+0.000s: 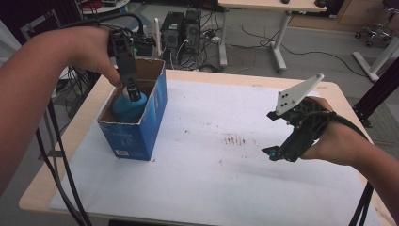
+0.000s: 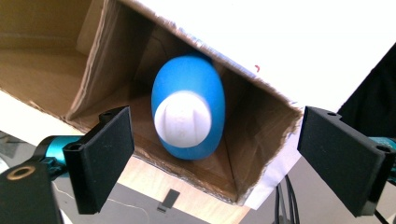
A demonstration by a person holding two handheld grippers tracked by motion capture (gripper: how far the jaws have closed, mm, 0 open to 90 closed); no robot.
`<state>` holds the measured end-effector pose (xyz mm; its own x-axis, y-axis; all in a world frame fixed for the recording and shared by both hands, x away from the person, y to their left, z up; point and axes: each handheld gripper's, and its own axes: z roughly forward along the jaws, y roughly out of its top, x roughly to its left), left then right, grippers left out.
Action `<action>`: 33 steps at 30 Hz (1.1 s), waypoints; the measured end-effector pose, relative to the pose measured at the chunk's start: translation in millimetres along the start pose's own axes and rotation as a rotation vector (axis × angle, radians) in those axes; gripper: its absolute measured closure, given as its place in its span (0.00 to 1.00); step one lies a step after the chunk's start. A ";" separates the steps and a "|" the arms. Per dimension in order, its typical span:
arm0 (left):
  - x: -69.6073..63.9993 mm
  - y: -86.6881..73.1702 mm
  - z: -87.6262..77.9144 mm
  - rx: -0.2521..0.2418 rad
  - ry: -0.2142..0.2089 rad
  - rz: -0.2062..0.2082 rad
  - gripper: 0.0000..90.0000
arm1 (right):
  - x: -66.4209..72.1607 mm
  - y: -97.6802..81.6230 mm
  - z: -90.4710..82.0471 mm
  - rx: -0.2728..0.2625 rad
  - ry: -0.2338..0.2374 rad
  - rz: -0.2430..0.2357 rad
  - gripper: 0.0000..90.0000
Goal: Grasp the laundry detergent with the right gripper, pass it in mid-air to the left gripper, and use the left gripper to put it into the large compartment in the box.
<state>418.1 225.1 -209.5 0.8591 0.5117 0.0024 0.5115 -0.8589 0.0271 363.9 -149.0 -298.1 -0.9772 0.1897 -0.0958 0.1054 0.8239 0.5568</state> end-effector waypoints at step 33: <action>-17.1 112.1 56.8 0.032 -0.048 0.295 0.02 | -28.1 -10.9 -16.9 0.243 0.101 -0.033 0.01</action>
<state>461.6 118.9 -263.2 0.9700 0.2393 -0.0419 0.2396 -0.9709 0.0011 387.1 -172.4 -287.5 -0.9929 0.1168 -0.0208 0.1029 0.9351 0.3390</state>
